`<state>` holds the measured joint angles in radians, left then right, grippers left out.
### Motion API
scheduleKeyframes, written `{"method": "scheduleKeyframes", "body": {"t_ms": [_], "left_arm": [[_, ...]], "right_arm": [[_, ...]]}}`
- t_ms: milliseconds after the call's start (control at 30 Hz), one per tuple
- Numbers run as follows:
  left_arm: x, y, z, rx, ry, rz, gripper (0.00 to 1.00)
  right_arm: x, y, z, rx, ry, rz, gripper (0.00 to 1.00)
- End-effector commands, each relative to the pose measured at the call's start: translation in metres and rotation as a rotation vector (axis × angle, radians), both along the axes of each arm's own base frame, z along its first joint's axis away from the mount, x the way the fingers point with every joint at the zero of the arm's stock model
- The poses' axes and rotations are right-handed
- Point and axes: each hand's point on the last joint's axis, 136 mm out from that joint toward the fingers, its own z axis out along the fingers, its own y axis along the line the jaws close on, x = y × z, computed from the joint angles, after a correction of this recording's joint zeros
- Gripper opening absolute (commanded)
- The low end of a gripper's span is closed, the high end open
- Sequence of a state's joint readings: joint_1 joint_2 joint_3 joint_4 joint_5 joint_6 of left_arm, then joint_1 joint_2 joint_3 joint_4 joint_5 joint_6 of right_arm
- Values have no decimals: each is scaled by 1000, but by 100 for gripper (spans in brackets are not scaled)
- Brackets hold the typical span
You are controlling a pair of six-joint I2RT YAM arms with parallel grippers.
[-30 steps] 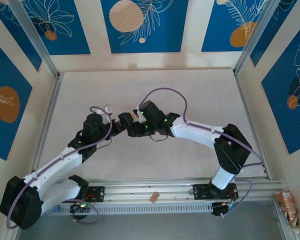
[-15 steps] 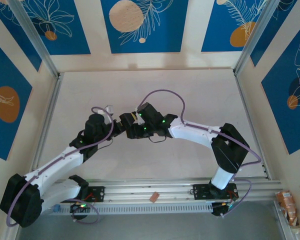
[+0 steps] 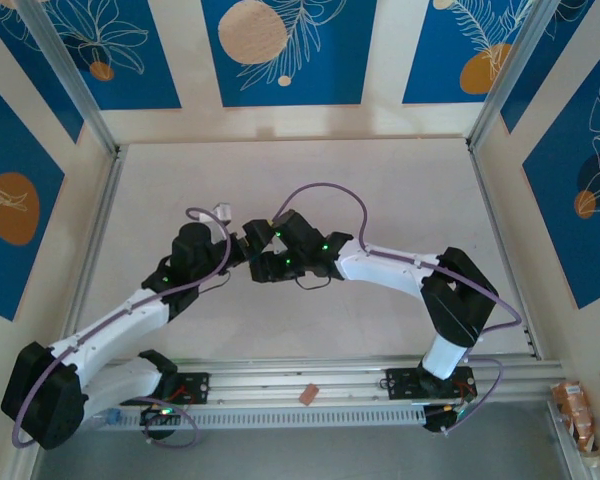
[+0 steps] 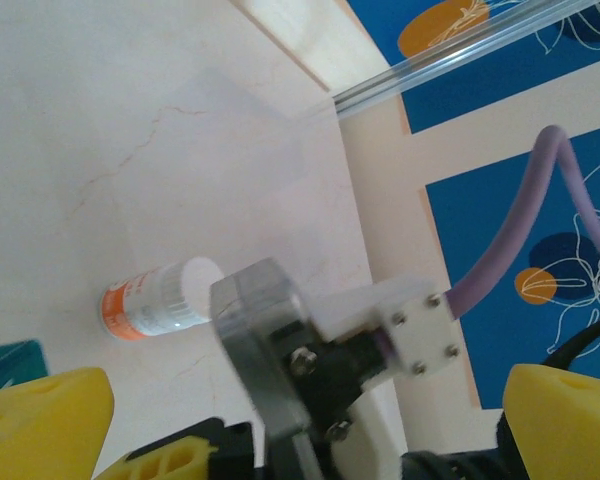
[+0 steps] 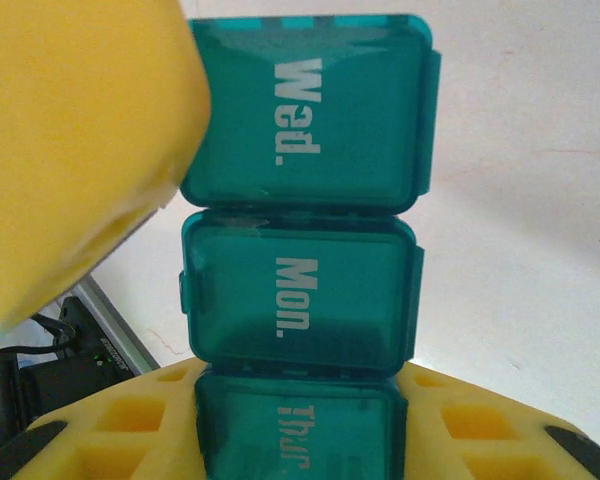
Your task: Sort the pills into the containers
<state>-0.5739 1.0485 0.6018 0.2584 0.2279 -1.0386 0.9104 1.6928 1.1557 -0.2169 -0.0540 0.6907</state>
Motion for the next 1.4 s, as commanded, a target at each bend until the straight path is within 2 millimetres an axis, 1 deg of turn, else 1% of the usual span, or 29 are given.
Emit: {"method": "scheduleKeyframes", "body": {"t_ms": [0,133,233,333,433,533,600,667,767,833,900,967,1000,1033,1100,1233,1300,1367], "left_arm": [[6,-1,29,-13,-79,23,100],[11,15,35,42,-94,96,100],[14,25,39,67,-94,141,100],[17,36,37,96,-84,188,100],[20,51,27,148,-51,245,100],[21,69,9,203,-5,299,100],[22,79,-1,217,15,322,100],[21,89,-13,224,35,349,100],[21,99,-27,232,51,369,100],[20,102,-35,240,64,370,100],[19,103,-42,249,73,367,100],[18,104,-48,257,78,363,100],[17,105,-51,264,81,361,100],[17,106,-52,271,82,361,100],[16,107,-57,287,85,358,100],[15,113,-65,302,110,360,100],[14,114,-69,301,124,356,100],[14,112,-72,285,138,346,100]], "right_arm": [[-6,-2,-9,-5,27,10,31],[-5,-8,-22,-39,36,5,32],[-5,-12,-36,-83,44,9,31],[-6,-15,-52,-130,56,17,31],[-6,-18,-69,-187,66,22,32],[-7,-21,-83,-249,79,21,35],[-6,-22,-89,-286,73,23,38],[-5,-23,-94,-324,71,29,40],[-3,-24,-100,-367,65,38,42],[-2,-23,-103,-387,66,48,46],[-1,-24,-104,-405,66,59,58],[0,-22,-99,-405,61,66,70],[0,-22,-95,-404,61,65,73],[1,-22,-88,-398,58,64,76],[2,-19,-69,-367,50,60,78],[9,-19,-13,-285,51,-8,79],[16,-21,14,-233,60,-60,80],[27,-26,42,-192,63,-129,80]]}}
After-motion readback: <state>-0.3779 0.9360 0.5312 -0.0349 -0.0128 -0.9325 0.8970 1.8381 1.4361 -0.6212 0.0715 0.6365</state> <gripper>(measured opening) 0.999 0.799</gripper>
